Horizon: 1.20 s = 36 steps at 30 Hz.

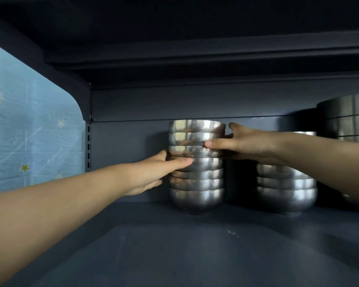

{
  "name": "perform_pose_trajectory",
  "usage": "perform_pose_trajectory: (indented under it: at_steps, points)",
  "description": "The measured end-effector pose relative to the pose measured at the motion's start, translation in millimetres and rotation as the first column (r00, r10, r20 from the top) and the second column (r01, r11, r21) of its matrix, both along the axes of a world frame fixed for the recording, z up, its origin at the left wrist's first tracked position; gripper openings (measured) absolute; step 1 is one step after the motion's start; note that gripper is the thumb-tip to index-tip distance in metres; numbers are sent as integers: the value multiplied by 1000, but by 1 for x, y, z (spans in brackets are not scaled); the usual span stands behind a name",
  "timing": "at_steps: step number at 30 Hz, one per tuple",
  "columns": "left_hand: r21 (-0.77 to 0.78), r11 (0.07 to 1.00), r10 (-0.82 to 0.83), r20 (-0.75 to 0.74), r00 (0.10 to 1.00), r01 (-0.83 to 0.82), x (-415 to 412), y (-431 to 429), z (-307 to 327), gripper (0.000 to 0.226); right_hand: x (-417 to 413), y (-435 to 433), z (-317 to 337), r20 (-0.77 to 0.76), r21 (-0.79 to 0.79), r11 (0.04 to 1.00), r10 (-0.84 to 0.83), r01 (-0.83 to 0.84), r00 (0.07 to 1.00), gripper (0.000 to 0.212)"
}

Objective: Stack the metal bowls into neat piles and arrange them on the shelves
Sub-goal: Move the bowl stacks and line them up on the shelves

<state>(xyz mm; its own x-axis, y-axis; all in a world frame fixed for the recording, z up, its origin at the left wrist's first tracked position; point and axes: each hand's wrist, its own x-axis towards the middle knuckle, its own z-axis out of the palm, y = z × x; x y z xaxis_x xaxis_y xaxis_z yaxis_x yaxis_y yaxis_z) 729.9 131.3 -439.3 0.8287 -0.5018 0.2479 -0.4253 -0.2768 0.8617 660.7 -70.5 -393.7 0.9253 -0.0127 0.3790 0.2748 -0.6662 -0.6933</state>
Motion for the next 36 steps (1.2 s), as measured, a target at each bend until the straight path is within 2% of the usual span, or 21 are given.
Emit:
perform_pose_trajectory:
  at_steps: [2, 3, 6, 9, 11, 14, 16, 22, 26, 31, 33, 36]
  points:
    - [30, 998, 59, 4, 998, -59, -7, 1, 4, 95, -9, -1, 1, -55, 13, 1000, -10, 10, 998, 124]
    - [41, 995, 94, 10, 995, -95, -12, 1, 5, 92, -14, -1, 1, -68, 2, 1000, -20, 20, 998, 120]
    - [92, 974, 202, 51, 978, -206, -31, 5, 6, 87, -32, -1, -1, -55, -62, 994, -89, 86, 994, 95]
    - [186, 929, 287, 180, 941, -319, -54, 12, 6, 73, -54, 2, -3, 23, -162, 973, -160, 162, 987, 68]
    - [209, 907, 307, 269, 913, -366, -74, 15, 3, 59, -71, 6, -6, 89, -287, 933, -201, 218, 976, 54]
    - [243, 877, 298, 401, 866, -415, -108, 16, -5, 43, -97, 17, -13, 194, -471, 837, -211, 280, 958, 45]
    - [278, 861, 263, 473, 841, -426, -128, 15, -12, 40, -110, 22, -21, 208, -544, 789, -203, 285, 957, 42]
    - [320, 817, 177, 653, 736, -480, -145, 12, -24, 31, -125, 26, -41, 167, -636, 730, -187, 251, 968, 54]
    - [385, 762, 74, 746, 661, -520, -143, 10, -19, 33, -123, 20, -42, 165, -615, 753, -169, 235, 972, 55]
    - [490, 713, 20, 701, 713, -501, -159, 6, 9, 36, -133, 18, -27, 44, -591, 788, -181, 172, 982, 62]
    - [533, 705, 16, 648, 762, -468, -169, 7, 22, 37, -139, 16, -14, -20, -582, 799, -200, 151, 980, 61]
    - [591, 663, -3, 616, 787, -460, -183, 12, 43, 40, -152, 15, 11, -85, -574, 811, -198, 114, 977, 59]
